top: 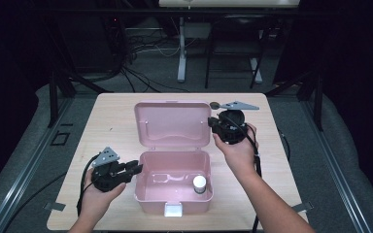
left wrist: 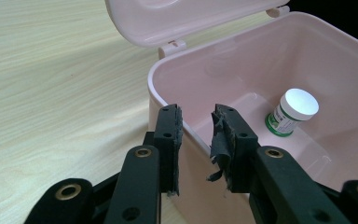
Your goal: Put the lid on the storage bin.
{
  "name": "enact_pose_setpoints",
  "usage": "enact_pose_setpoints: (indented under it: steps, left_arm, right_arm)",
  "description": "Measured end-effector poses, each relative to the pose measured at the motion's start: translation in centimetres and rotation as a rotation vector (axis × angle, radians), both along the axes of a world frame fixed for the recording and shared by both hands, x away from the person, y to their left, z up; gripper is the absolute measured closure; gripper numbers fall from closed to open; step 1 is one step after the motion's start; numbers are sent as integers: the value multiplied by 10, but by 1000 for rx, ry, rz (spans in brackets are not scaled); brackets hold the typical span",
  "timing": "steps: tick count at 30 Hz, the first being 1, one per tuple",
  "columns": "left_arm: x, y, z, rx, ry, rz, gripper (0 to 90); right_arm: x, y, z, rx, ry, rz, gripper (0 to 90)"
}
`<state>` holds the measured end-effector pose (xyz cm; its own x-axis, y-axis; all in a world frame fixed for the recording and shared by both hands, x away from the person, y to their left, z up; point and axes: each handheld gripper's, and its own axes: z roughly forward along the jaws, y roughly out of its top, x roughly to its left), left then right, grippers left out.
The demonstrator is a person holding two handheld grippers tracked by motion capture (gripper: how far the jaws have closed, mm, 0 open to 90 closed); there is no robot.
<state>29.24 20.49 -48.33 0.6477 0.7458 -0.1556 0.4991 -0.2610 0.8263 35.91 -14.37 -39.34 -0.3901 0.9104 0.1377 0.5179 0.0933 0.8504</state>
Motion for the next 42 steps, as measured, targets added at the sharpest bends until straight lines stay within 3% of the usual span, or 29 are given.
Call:
enact_pose_setpoints:
  steps: [31, 42]
  left_arm:
    - [0, 0, 0, 0, 0, 1, 721]
    - [1, 0, 0, -8, 5, -3, 722]
  right_arm:
    - [-35, -3, -4, -39, -107, 30, 873]
    - [-43, -5, -10, -22, -150, 33, 870]
